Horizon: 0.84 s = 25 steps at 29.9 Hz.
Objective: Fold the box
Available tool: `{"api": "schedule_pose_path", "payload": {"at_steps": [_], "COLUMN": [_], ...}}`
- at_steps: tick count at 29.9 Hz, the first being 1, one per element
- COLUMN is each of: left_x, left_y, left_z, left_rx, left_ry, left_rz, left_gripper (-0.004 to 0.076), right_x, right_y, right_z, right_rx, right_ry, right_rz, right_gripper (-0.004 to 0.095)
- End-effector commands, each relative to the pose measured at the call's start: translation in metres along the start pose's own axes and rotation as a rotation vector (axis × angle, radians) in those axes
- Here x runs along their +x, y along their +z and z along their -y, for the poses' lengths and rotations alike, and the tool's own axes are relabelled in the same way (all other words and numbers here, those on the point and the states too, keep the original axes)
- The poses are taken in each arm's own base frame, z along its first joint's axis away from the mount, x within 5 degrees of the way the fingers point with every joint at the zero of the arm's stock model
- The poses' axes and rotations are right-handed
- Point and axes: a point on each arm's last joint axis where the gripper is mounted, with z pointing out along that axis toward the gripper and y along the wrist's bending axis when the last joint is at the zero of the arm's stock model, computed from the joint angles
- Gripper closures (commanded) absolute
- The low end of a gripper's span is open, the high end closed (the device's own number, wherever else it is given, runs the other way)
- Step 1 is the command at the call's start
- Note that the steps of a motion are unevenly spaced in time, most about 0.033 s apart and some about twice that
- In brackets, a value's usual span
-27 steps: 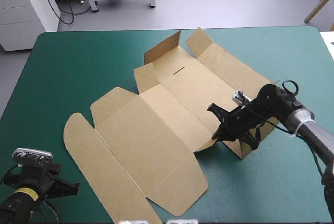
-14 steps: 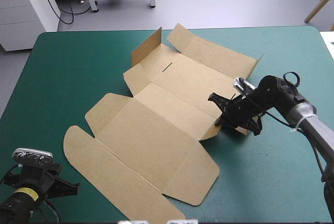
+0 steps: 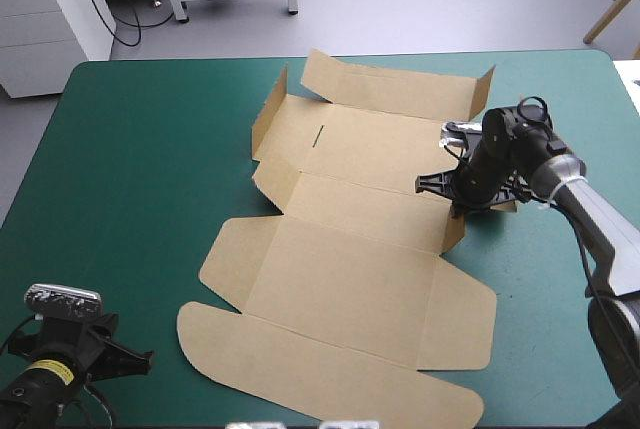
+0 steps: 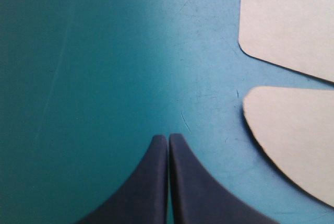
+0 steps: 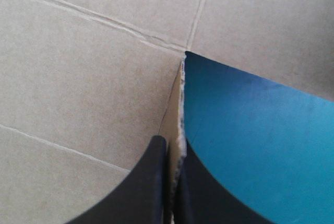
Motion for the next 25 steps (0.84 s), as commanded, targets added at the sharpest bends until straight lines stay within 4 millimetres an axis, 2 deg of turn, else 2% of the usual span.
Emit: {"api": "schedule_pose_path", "payload": {"at_steps": [1, 9, 13, 19, 25], "left_x": [-0.012, -0.011, -0.012, -0.013, -0.014], "left_y": [-0.006, -0.006, -0.006, -0.006, -0.006], "left_z": [-0.001, -0.001, -0.001, -0.001, 0.0], "left_rx": [-0.001, -0.001, -0.001, 0.001, 0.006], "left_ry": [0.002, 0.002, 0.002, 0.001, -0.003], "left_rz": [0.059, 0.057, 0.06, 0.073, 0.089], "left_gripper": [0.0734, 0.0734, 0.0734, 0.0734, 0.0734], "right_x": [-0.026, -0.079, -0.102, -0.121, -0.123], "right_y": [-0.017, 0.003, 0.003, -0.007, -0.007], "right_z": [0.002, -0.006, -0.018, -0.04, -0.074], "right_rx": [0.068, 0.125, 0.075, -0.056, -0.052], "right_ry": [-0.182, -0.536, -0.735, -0.936, -1.178], "right_rz": [0.116, 0.15, 0.207, 0.342, 0.429], "right_gripper": [0.0926, 0.0926, 0.0926, 0.0926, 0.0926]}}
